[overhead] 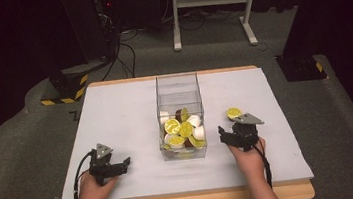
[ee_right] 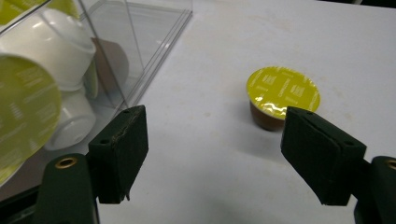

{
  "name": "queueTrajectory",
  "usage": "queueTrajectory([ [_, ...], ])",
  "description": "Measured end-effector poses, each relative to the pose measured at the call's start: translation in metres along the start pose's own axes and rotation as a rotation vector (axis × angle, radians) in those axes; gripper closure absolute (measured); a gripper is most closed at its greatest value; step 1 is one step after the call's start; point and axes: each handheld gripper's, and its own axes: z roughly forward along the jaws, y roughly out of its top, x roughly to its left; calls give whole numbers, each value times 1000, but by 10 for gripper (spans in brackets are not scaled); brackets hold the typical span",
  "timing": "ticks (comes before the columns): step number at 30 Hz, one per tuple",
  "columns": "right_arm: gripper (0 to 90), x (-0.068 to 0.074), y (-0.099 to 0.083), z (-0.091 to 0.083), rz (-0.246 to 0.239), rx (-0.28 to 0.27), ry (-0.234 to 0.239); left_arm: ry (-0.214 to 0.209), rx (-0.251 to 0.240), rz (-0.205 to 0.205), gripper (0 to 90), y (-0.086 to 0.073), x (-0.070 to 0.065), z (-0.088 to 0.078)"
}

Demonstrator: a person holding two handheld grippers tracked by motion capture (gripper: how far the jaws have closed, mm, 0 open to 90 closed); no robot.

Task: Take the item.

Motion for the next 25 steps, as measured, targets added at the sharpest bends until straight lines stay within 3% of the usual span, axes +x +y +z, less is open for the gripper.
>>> queueTrajectory([
  [6, 234, 10, -17, -2, 22, 53, 52, 0, 0, 0, 145, 0, 0, 0],
  [9, 244, 14, -28, -3, 20, 76, 54, 0, -3, -4, 145, 0, 0, 0],
  [14, 244, 23, -41, 0, -23, 131, 55, -1, -7, -7, 145, 0, 0, 0],
  [17, 239, 26, -41, 2, -54, 142, 45, -1, -7, -7, 145, 0, -1, 0],
  [25, 226, 25, -41, 3, -45, 156, 47, 0, -9, -9, 145, 0, -1, 1],
])
